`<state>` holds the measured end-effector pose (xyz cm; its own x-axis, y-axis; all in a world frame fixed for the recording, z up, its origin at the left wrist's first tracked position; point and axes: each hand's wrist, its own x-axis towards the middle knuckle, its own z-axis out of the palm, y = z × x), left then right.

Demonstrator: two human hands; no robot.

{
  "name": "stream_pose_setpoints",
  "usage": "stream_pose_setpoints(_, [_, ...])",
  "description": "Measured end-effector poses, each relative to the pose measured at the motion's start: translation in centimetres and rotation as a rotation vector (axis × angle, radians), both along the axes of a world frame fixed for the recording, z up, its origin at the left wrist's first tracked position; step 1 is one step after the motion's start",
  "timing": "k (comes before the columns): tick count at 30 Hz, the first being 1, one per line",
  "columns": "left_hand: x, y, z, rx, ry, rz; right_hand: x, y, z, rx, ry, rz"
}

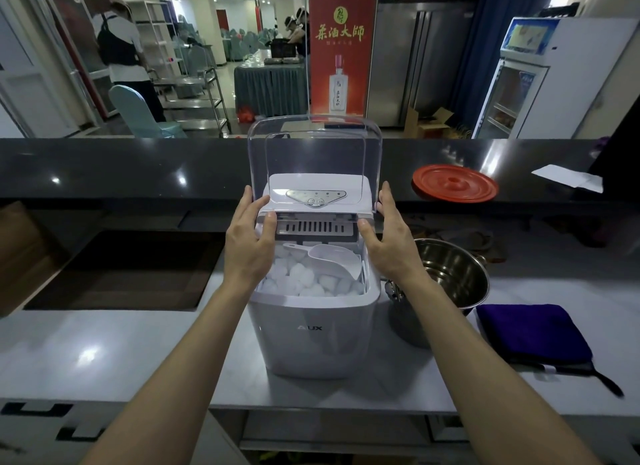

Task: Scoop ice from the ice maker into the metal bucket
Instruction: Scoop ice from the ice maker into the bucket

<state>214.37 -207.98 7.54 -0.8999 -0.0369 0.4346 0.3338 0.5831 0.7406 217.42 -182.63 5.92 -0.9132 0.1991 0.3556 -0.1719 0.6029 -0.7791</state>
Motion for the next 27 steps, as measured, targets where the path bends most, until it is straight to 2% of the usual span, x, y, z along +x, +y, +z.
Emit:
stream_pose_setpoints(13, [2.0, 1.6, 0.6, 0.029, 0.06, -0.124, 3.4, 1.2, 0.6, 0.016, 0.018, -0.043])
stream_pose_setpoints(19, [4.6, 5.2, 0.9, 0.068, 0.041, -0.239, 6.9, 3.4, 0.2, 0.035, 0.02, -0.102])
stream_pose_setpoints(27, [5.3, 11.1, -0.1, 0.0, 0.029, -0.371, 9.9, 8.7, -0.8, 0.013, -0.005, -0.202])
